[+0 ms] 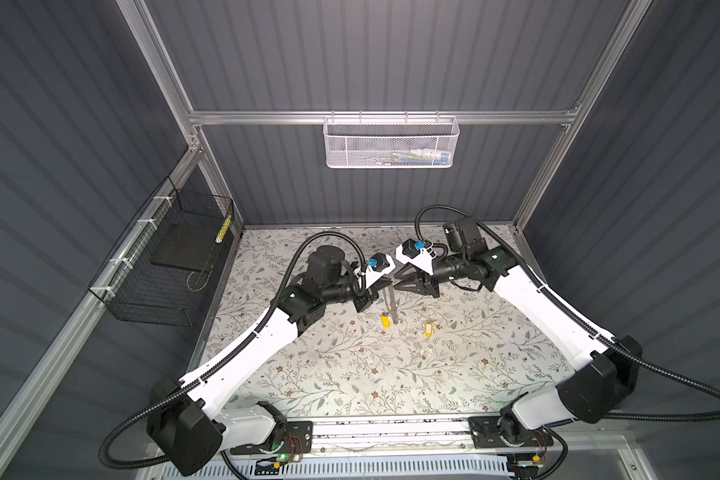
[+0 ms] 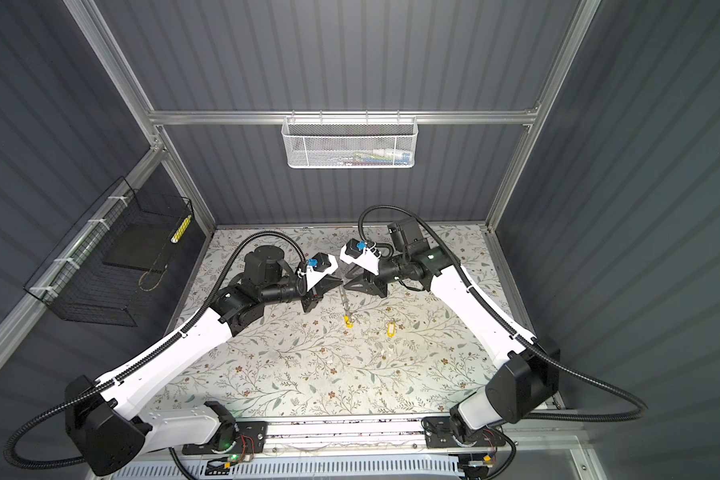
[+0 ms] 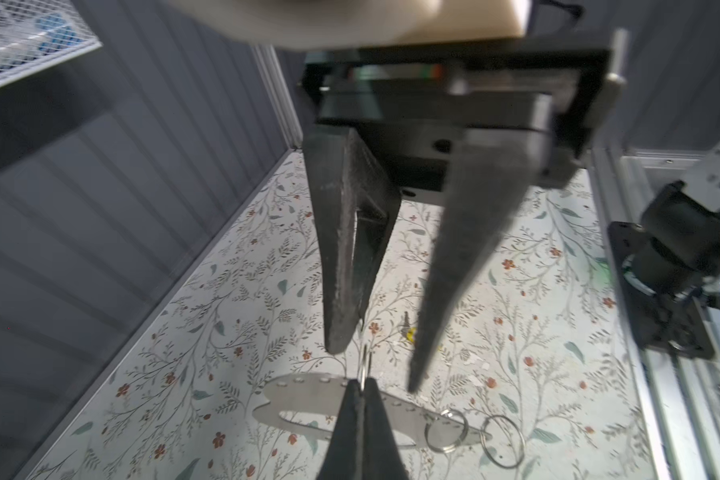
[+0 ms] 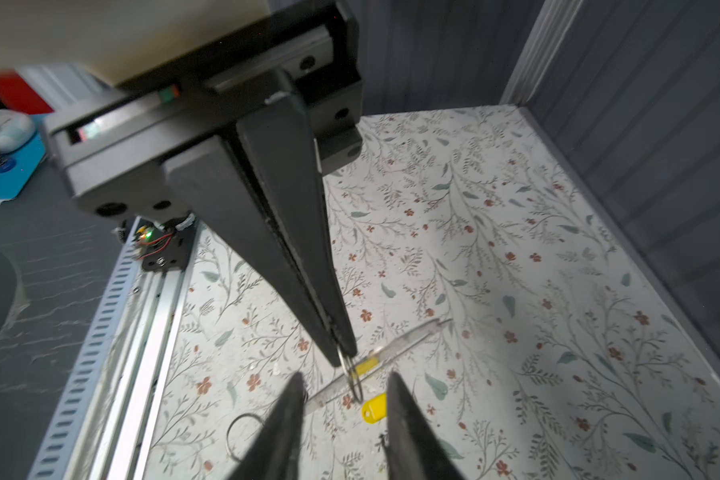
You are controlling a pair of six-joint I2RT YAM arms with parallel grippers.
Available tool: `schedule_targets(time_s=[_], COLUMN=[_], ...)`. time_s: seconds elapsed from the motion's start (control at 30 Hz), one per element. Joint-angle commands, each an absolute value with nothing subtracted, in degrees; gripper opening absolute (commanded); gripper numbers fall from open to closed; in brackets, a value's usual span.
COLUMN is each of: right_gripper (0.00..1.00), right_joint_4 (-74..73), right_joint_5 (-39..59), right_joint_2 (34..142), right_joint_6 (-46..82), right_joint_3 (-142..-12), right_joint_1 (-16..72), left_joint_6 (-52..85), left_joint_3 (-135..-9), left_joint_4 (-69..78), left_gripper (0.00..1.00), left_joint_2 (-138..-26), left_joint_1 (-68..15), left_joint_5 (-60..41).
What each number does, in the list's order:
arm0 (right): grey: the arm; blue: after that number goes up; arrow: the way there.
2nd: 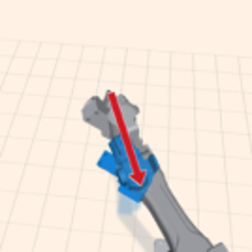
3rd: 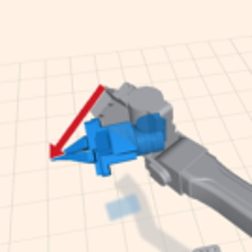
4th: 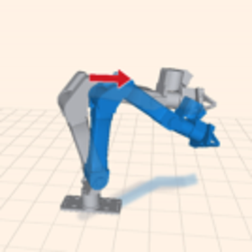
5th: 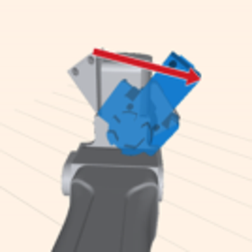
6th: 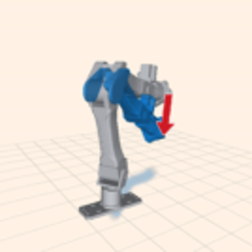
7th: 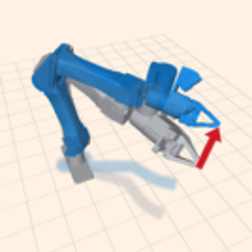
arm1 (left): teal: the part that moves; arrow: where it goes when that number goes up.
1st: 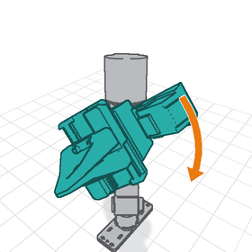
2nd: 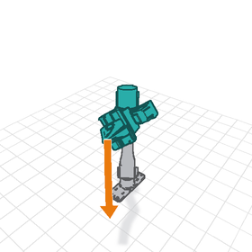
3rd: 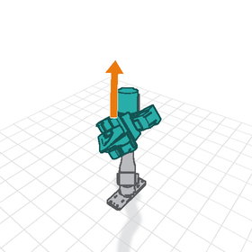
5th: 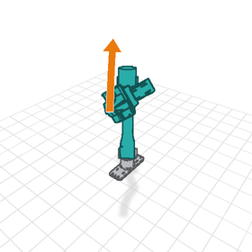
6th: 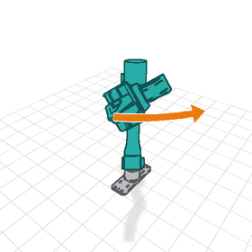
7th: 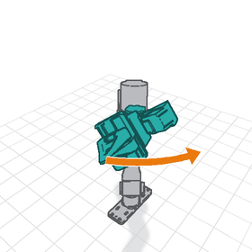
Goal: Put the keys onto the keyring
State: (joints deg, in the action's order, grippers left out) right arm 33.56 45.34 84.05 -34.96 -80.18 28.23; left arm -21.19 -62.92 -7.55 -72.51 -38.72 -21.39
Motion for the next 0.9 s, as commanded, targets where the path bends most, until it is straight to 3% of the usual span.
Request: schedule_targets(time_s=[0.0, 0.1, 0.2, 0.47, 0.87], right_gripper=[0.54, 0.66, 0.7, 0.72, 0.69], right_joint_4=[19.29, 12.28, 8.61, 5.15, -2.65], right_joint_5=[38.09, 33.51, 30.91, 26.31, 23.54], right_joint_2=[80.23, 77.85, 76.58, 78.04, 80.31], right_joint_6=[-23.07, -16.52, -12.1, -3.01, 5.82], right_joint_3=[-73.71, -68.88, -66.26, -64.07, -58.22], right_joint_1=[26.96, 26.01, 25.86, 25.74, 25.82], left_joint_6=[-12.35, -6.07, -0.69, 8.7, 9.96], left_joint_3=[-59.79, -59.7, -62.03, -76.08, -80.01], left_joint_4=[3.42, 6.29, 4.82, -12.45, -16.22], left_gripper=[0.0, 0.0, 0.0, 0.0, 0.0], left_joint_2=[-71.71, -73.04, -75.79, -85.02, -86.44], left_joint_1=[-39.58, -41.04, -42.68, -43.06, -43.02], left_joint_5=[-9.06, -1.23, 6.47, 15.99, 21.69])
